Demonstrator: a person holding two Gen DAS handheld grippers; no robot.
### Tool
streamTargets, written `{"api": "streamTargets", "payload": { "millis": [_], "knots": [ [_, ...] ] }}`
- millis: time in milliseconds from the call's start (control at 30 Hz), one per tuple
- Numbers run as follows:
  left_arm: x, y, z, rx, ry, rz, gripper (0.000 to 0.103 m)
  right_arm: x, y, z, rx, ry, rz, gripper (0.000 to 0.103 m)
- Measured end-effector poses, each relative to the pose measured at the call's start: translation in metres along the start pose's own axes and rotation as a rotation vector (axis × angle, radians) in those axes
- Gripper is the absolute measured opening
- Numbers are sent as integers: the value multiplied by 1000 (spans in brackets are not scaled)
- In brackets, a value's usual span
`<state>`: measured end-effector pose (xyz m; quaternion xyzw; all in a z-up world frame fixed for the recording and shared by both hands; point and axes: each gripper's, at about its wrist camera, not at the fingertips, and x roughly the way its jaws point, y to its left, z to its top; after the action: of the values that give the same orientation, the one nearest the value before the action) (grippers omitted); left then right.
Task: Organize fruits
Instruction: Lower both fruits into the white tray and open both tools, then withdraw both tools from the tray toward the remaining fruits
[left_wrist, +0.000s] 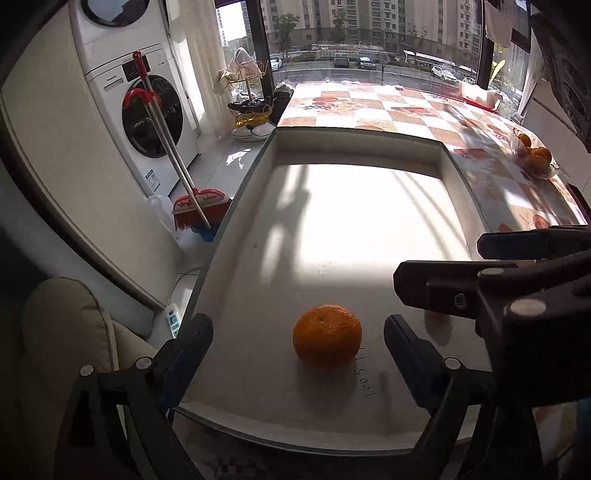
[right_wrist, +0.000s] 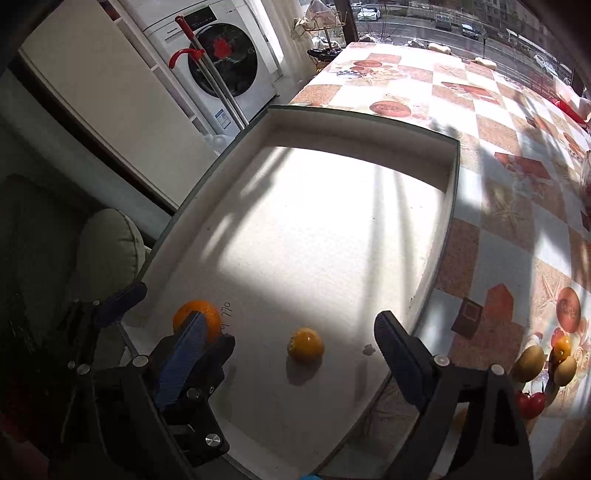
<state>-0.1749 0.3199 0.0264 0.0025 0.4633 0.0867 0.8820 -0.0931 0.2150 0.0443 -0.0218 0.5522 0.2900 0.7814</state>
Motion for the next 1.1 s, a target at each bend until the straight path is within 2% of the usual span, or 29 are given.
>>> {"api": "streamTargets", "payload": {
  "millis": [133,233,300,333,433,533,667,800,967,1100],
  "knots": [
    [-25,5,1,-15,-67,-5,95,-33,-8,8,41,-101,-54,103],
    [-62,9,-1,-45,-206,-13,95,-69,-28,4,106,-213,-90,103],
    [-88,8,-3,-59,-295,-10,103,-88,-45,-2,175,-263,-92,103],
    [-99,6,-3,-68,-320,-1,103,-97,-53,-6,208,-276,-91,103],
    [-113,-6,-5,-74,-283,22,103,-122,-78,-22,298,-295,-76,103],
    [-123,-26,-14,-56,-251,-9,103,-148,-99,-41,344,-305,-90,103],
    [-132,-57,-38,-64,-241,-111,103,-172,-137,-81,391,-274,-143,103],
    [-120,-94,-59,-43,-131,-180,103,-164,-182,-134,435,-191,-239,103],
    [-107,-147,-76,94,-67,-96,103,-145,-226,-189,462,-98,-338,103],
    [-95,-175,-78,167,-8,-106,103,-143,-242,-207,446,-107,-419,103]
  ]
}}
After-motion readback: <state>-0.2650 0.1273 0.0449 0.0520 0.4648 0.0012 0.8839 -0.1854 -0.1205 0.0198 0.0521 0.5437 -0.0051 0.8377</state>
